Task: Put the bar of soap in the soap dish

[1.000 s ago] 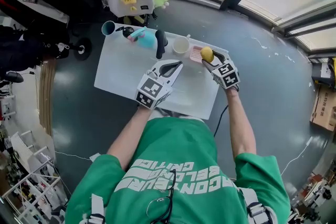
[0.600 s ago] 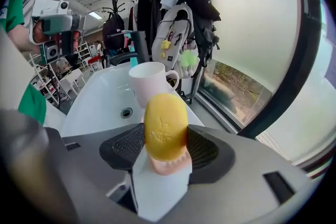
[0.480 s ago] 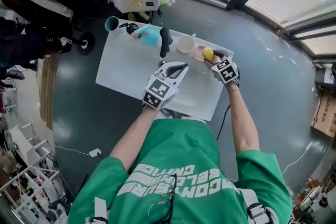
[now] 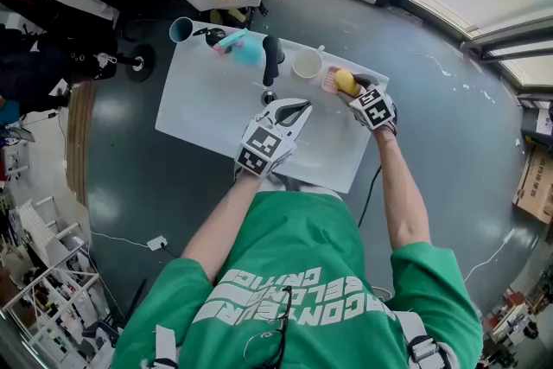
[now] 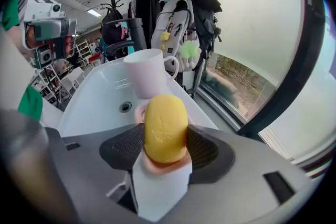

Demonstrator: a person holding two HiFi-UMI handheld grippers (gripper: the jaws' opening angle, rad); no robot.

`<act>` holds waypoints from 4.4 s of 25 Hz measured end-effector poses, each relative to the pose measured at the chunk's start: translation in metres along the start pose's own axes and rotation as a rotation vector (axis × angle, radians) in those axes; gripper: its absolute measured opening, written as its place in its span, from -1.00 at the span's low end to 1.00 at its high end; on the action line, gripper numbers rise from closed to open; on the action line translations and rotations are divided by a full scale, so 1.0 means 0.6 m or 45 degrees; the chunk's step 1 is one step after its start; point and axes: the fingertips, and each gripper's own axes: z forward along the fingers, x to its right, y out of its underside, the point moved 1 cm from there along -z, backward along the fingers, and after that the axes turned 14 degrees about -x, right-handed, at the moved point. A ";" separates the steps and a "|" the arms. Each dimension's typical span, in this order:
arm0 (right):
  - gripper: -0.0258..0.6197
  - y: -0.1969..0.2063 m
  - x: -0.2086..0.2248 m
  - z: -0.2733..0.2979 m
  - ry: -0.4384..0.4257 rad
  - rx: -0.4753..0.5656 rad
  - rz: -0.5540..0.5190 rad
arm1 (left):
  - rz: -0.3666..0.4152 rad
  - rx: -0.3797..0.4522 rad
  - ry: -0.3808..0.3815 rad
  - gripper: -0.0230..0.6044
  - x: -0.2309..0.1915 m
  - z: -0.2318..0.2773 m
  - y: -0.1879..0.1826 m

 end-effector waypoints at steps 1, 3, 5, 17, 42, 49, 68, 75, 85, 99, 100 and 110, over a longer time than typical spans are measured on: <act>-0.15 -0.001 0.001 0.001 -0.001 0.005 -0.002 | -0.004 0.003 -0.003 -0.90 -0.001 0.000 0.000; -0.15 0.000 0.001 0.002 -0.001 0.006 -0.001 | -0.009 0.004 -0.007 -0.90 -0.001 0.000 0.001; -0.15 0.003 0.002 0.002 0.004 0.004 0.002 | -0.012 0.001 -0.006 -0.90 -0.001 0.001 0.004; -0.15 0.034 0.025 -0.004 0.048 0.018 0.097 | 0.004 -0.021 0.020 -0.90 0.008 0.008 0.012; -0.15 0.008 -0.035 -0.112 0.199 0.157 0.353 | 0.115 0.009 0.135 -0.90 -0.026 -0.074 -0.008; -0.41 -0.030 -0.134 -0.193 0.297 0.352 0.555 | 0.173 0.069 0.223 -0.90 -0.035 -0.133 -0.016; -0.86 -0.138 -0.394 -0.301 0.570 0.702 0.757 | 0.313 0.144 0.358 -0.90 -0.064 -0.287 0.069; -0.88 -0.144 -0.466 -0.323 0.606 0.775 0.838 | 0.256 0.218 0.359 -0.90 -0.087 -0.339 0.078; -0.88 -0.160 -0.506 -0.280 0.550 0.777 0.828 | 0.291 0.225 0.348 -0.90 -0.093 -0.343 0.086; -0.88 -0.184 -0.504 -0.266 0.507 0.788 0.780 | 0.316 0.198 0.355 -0.90 -0.081 -0.328 0.091; -0.88 -0.184 -0.502 -0.266 0.508 0.788 0.780 | 0.317 0.196 0.354 -0.90 -0.081 -0.327 0.091; -0.88 -0.191 -0.487 -0.266 0.506 0.768 0.766 | 0.311 0.192 0.349 -0.90 -0.088 -0.320 0.085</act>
